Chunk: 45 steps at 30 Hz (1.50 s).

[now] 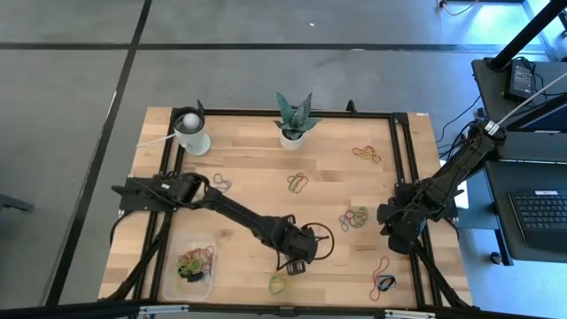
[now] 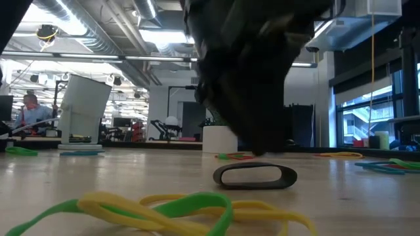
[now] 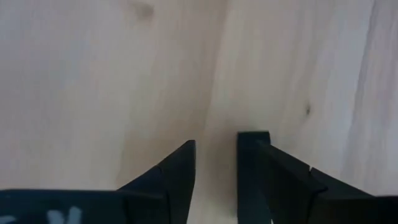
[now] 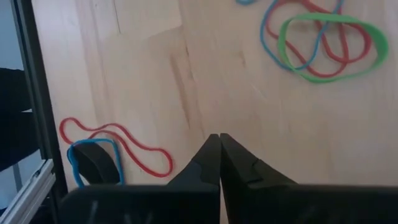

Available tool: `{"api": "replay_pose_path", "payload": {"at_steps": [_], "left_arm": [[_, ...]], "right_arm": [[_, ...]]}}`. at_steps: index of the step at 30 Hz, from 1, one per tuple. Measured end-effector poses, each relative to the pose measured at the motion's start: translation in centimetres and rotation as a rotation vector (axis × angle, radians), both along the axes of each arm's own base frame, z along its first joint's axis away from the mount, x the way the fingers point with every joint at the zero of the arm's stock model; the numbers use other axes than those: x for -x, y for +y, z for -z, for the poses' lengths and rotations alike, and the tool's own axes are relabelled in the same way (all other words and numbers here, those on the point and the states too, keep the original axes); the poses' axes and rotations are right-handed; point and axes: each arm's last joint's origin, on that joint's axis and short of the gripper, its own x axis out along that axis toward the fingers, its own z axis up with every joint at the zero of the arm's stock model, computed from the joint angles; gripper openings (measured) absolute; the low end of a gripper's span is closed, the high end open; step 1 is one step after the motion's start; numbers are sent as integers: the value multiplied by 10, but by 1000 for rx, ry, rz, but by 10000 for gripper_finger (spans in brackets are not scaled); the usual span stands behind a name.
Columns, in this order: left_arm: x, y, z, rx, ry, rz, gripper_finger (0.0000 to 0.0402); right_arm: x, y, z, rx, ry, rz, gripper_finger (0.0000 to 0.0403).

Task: Pick and place rubber bands into bin
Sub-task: Put the black rubber band into the transparent bin

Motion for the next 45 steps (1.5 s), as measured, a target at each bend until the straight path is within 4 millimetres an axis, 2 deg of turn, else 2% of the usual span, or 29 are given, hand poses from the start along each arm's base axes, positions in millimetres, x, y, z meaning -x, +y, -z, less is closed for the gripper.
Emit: {"api": "replay_pose_path", "payload": {"at_steps": [3, 7, 9, 11, 14, 15, 19, 23, 28, 31, 37, 40, 45], "left_arm": [[1, -5, 16, 0, 48, 36, 157], [3, -12, 30, 30, 101, 50, 154], [6, -16, 32, 29, 117, 37, 138], [8, -19, 28, 31, 119, 36, 107], [13, -23, 18, 52, 115, 55, 31], [16, -24, 14, 73, 131, 66, 17], [27, -29, -11, 129, 142, 82, 4], [45, -28, -47, 87, 137, 44, 4], [78, -34, -88, 41, 129, -5, 3], [100, -40, -102, 23, 182, -19, 3], [148, -55, -114, -38, 394, -69, 3], [167, -67, -110, -71, 474, -35, 3], [196, -89, -93, -129, 518, 40, 2]], "right_arm": [[0, 0, 0, 3, -2, -7, 0], [0, 0, 0, 2, -1, -3, 0], [0, 0, 0, 0, -1, 1, 0], [0, 0, 0, 0, -1, 1, 0], [0, 0, 0, 2, -3, 3, 0], [0, 0, 0, 6, -7, 5, 0], [-1, 0, 0, 14, -23, 15, 0], [-1, -1, 0, 22, -33, 25, 0], [-3, 0, -1, 28, -58, 38, 0], [-4, 0, -2, 18, -74, 53, 0], [-8, -1, -2, -15, -75, 142, 0], [-10, -1, -4, -30, -97, 192, 0], [-17, -1, -7, -84, -142, 272, 0]]}}
